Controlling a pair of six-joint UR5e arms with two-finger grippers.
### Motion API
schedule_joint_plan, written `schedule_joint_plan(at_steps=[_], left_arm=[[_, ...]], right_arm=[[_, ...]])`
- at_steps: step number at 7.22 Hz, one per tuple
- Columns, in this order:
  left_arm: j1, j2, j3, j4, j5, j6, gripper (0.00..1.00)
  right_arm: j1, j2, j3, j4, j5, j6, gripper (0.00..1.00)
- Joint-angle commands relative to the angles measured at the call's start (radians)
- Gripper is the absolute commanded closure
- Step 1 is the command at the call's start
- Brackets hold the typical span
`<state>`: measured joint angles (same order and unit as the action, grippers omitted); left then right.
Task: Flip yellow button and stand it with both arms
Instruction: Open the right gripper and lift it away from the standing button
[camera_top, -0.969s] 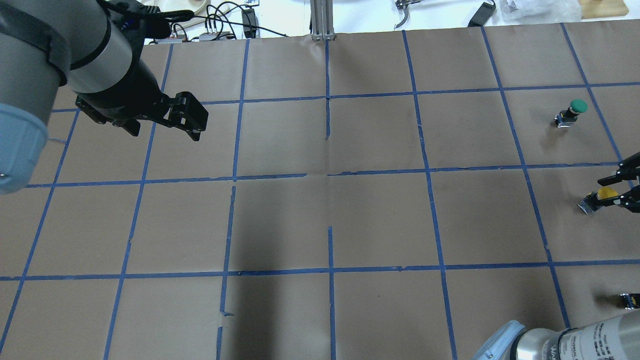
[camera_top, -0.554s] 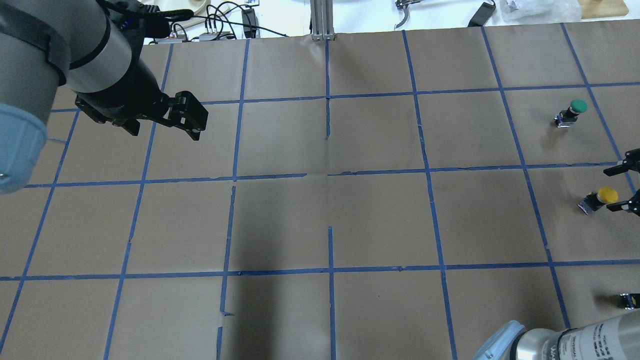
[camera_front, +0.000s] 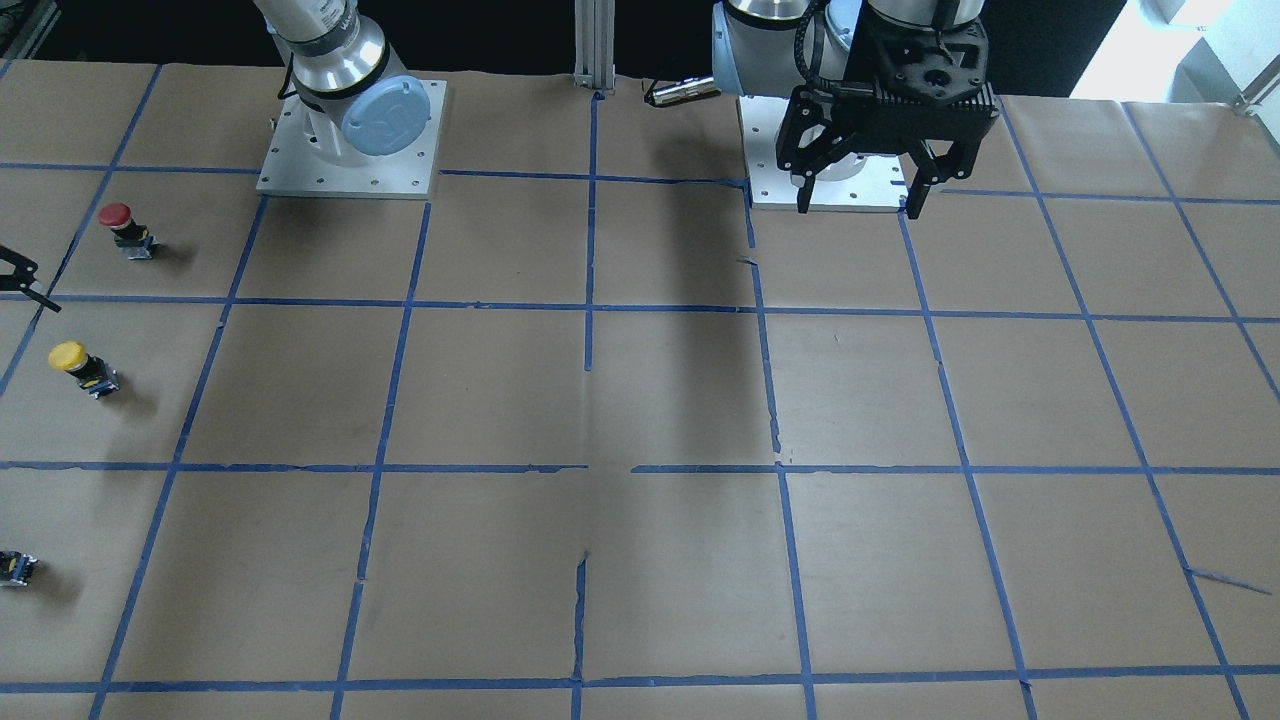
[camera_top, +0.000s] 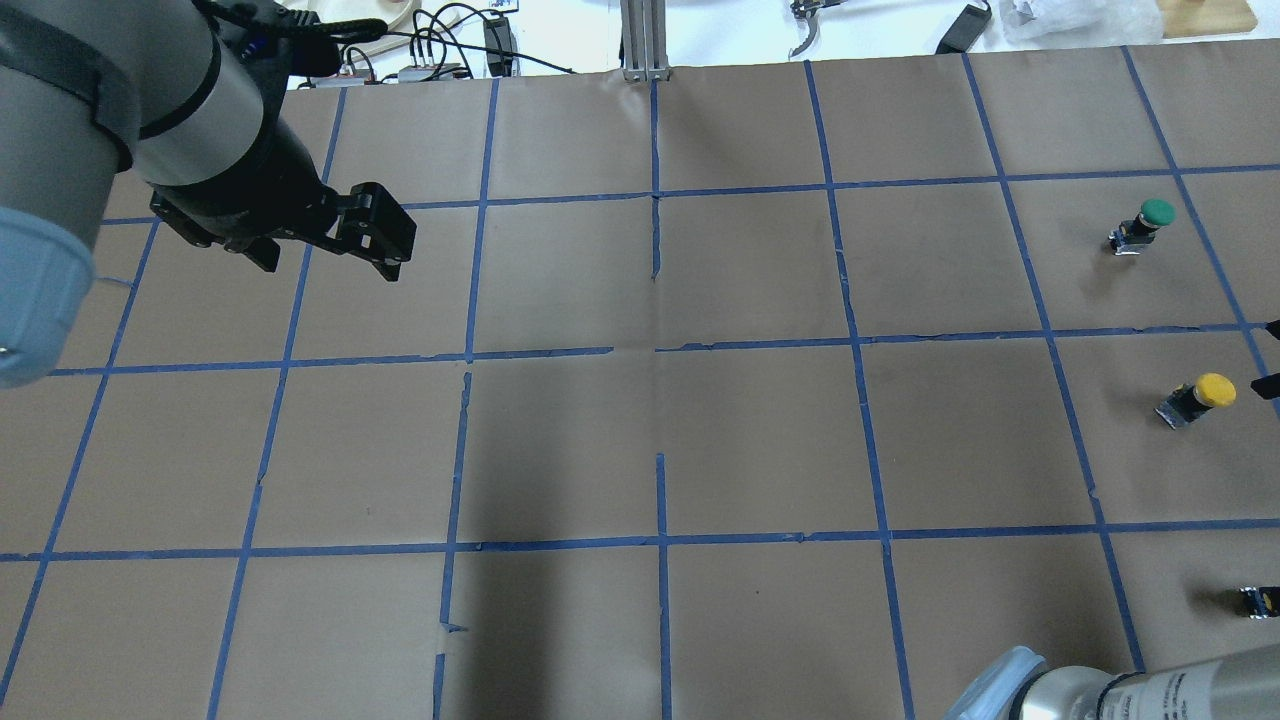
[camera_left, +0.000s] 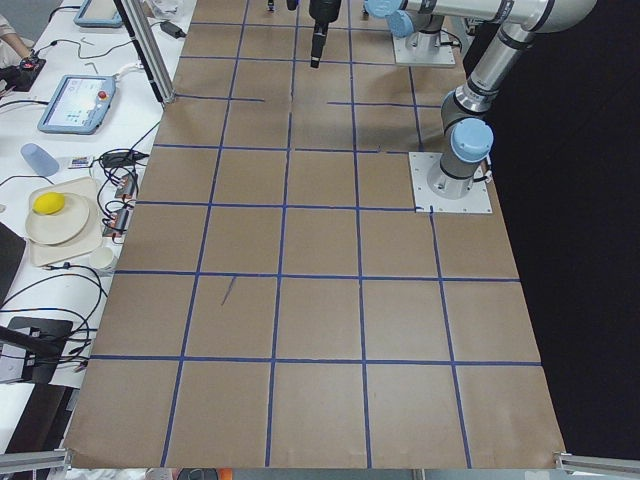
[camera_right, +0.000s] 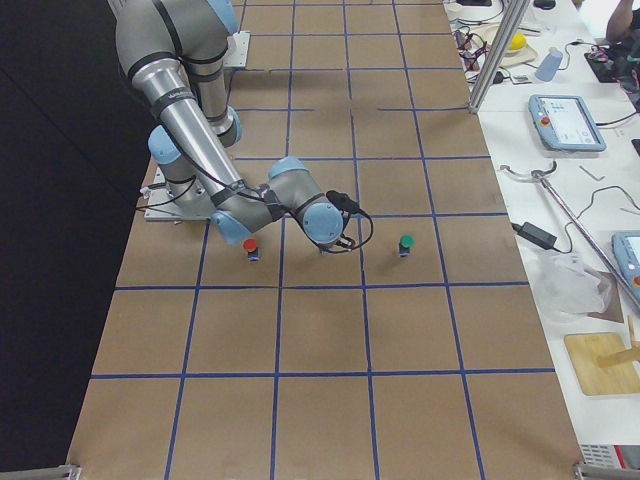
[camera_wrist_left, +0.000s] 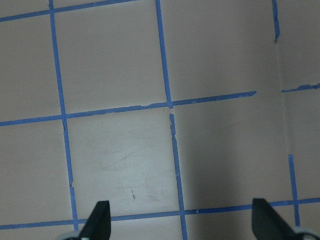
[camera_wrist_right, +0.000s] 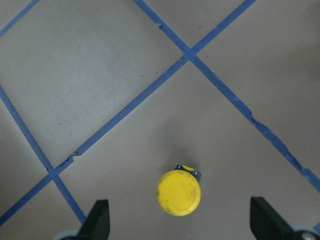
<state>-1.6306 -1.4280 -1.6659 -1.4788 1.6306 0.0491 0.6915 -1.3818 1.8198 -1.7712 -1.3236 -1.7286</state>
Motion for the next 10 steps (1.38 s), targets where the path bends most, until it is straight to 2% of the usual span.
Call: schedule_joint_plan(at_steps=[1,2,3,6,8,10], left_arm=[[0.000,0.000,0.000,0.000,0.000,0.000,0.00],[0.000,0.003,-0.001,0.000,0.001,0.000,0.00],[0.000,0.003,-0.001,0.000,0.002,0.000,0.00],[0.002,0.004,-0.003,0.000,0.002,0.000,0.00],[0.000,0.004,-0.005,0.000,0.002,0.002,0.00],[0.002,0.004,-0.003,0.000,0.002,0.002,0.00]], right_arm=[[0.115,-0.148,-0.002,0.062,-0.093,0.334,0.00],[0.193,-0.225,-0.002,0.128,-0.101,0.579,0.00],[0.283,-0.282,-0.002,0.157,-0.153,0.798,0.00],[0.604,-0.332,-0.048,0.180,-0.197,1.446,0.00],[0.738,-0.316,-0.117,0.229,-0.197,1.737,0.00],[0.816,-0.316,-0.195,0.315,-0.195,1.904,0.00]])
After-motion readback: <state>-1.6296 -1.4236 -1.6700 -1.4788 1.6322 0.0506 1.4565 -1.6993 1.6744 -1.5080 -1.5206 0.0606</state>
